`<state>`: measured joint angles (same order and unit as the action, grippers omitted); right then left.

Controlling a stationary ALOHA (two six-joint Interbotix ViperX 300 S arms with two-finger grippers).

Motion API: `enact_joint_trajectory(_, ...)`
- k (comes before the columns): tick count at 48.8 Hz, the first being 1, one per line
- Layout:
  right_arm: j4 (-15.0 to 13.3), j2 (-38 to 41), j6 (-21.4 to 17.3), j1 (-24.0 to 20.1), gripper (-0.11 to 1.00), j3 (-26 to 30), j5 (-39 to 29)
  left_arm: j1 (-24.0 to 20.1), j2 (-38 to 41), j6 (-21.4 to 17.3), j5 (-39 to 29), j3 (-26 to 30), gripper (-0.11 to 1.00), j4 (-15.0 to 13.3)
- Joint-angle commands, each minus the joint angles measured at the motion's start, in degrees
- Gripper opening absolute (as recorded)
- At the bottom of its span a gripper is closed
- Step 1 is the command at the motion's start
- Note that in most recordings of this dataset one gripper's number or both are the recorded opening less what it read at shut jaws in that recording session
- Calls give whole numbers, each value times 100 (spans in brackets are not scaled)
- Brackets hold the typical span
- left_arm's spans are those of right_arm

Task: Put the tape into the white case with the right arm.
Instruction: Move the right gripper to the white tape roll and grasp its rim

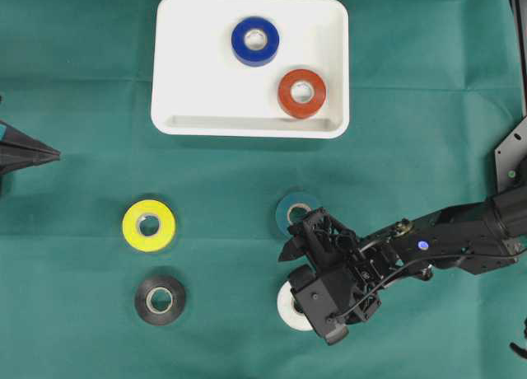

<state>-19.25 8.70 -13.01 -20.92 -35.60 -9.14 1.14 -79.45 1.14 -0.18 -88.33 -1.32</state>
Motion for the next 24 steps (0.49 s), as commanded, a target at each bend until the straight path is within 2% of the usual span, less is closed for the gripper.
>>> enact_joint_trajectory(1,18,-35,9,-35,50,193,-229,9,44,-9,62,79,0,-9)
enact_joint_trajectory(12,18,202,18,-79,50,589,-896,9,44,-9,62,79,0,0)
enact_joint_trajectory(24,18,308,18,-79,50,668,-896,9,44,-9,62,79,0,-9)
